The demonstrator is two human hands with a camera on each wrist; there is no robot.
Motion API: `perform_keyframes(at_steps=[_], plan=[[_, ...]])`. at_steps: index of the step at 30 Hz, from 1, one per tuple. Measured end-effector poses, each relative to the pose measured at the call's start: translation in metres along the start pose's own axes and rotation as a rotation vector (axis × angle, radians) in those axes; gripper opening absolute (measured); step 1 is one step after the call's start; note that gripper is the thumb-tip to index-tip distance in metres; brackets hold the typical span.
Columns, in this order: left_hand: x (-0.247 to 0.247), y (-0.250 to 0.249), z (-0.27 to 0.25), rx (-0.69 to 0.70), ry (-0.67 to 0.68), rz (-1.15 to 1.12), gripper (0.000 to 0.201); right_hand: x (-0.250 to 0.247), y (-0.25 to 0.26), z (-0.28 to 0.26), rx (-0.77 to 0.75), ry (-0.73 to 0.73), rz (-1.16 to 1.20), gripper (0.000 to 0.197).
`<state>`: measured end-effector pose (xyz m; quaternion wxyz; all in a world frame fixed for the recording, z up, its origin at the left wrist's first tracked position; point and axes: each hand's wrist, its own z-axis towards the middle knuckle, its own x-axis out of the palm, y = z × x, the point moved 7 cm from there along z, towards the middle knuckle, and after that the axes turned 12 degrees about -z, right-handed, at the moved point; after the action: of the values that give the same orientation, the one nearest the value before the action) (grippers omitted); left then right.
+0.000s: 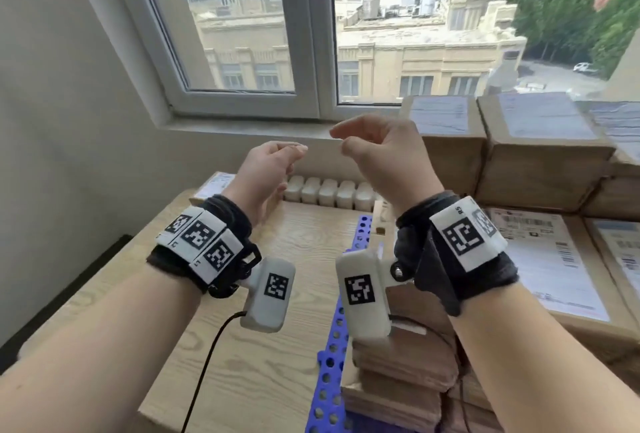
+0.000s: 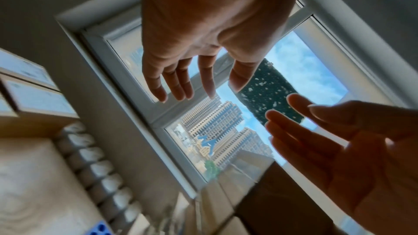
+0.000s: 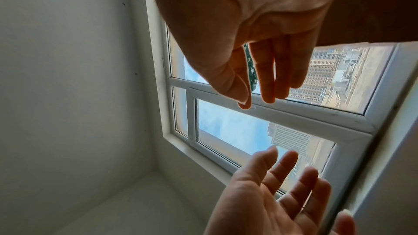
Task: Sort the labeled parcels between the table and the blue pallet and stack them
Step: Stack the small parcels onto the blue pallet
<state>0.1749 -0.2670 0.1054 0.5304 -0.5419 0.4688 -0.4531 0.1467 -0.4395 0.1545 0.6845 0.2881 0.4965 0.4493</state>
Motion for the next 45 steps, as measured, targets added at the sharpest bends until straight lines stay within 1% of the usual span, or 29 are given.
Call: perform_keyframes(at_steps=[2,5,9,11,13,16,18,21,26,29,32,34,37,40,43,45], plan=[[-0.024,0.011,0.006,-0.02,-0.019,0.012,0.022,0.024,0.001,0.002,0.011,0.022,-0.016,0.019],[-0.061,0.03,0.025,-0.059,-0.038,-0.039,0.02,0.066,-0.002,0.007,0.038,0.049,-0.066,0.022],[-0.108,0.058,0.061,-0.108,-0.005,-0.1,0.01,0.127,-0.016,0.023,0.104,0.042,-0.141,0.022],[-0.141,0.077,0.081,-0.161,0.012,-0.105,0.009,0.162,-0.024,0.032,0.159,0.031,-0.168,0.021],[-0.182,0.095,0.104,-0.205,0.009,-0.11,0.009,0.204,-0.033,0.04,0.21,0.058,-0.174,0.022],[-0.244,0.114,0.138,-0.264,-0.04,-0.135,0.01,0.261,-0.056,0.05,0.325,0.117,-0.223,0.022],[-0.276,0.12,0.159,-0.302,-0.068,-0.141,0.014,0.286,-0.071,0.055,0.416,0.139,-0.246,0.022],[-0.302,0.125,0.191,-0.355,-0.06,-0.148,0.017,0.306,-0.085,0.062,0.512,0.136,-0.273,0.022],[-0.312,0.134,0.241,-0.392,-0.024,-0.09,0.009,0.323,-0.109,0.083,0.598,0.129,-0.361,0.023],[-0.311,0.145,0.265,-0.413,-0.044,-0.068,0.016,0.337,-0.131,0.093,0.643,0.152,-0.408,0.022],[-0.301,0.169,0.278,-0.487,-0.054,-0.054,0.032,0.35,-0.158,0.098,0.716,0.16,-0.424,0.021],[-0.29,0.193,0.279,-0.559,-0.046,-0.047,0.039,0.36,-0.175,0.099,0.776,0.168,-0.408,0.021],[-0.272,0.232,0.272,-0.68,0.001,-0.048,0.045,0.377,-0.198,0.094,0.831,0.209,-0.362,0.024],[-0.261,0.261,0.262,-0.757,0.018,-0.066,0.048,0.389,-0.218,0.089,0.859,0.258,-0.327,0.033],[-0.258,0.28,0.255,-0.798,0.007,-0.078,0.047,0.398,-0.231,0.083,0.907,0.268,-0.262,0.038],[-0.257,0.288,0.251,-0.817,0.016,-0.091,0.038,0.402,-0.239,0.079,0.946,0.26,-0.207,0.037]])
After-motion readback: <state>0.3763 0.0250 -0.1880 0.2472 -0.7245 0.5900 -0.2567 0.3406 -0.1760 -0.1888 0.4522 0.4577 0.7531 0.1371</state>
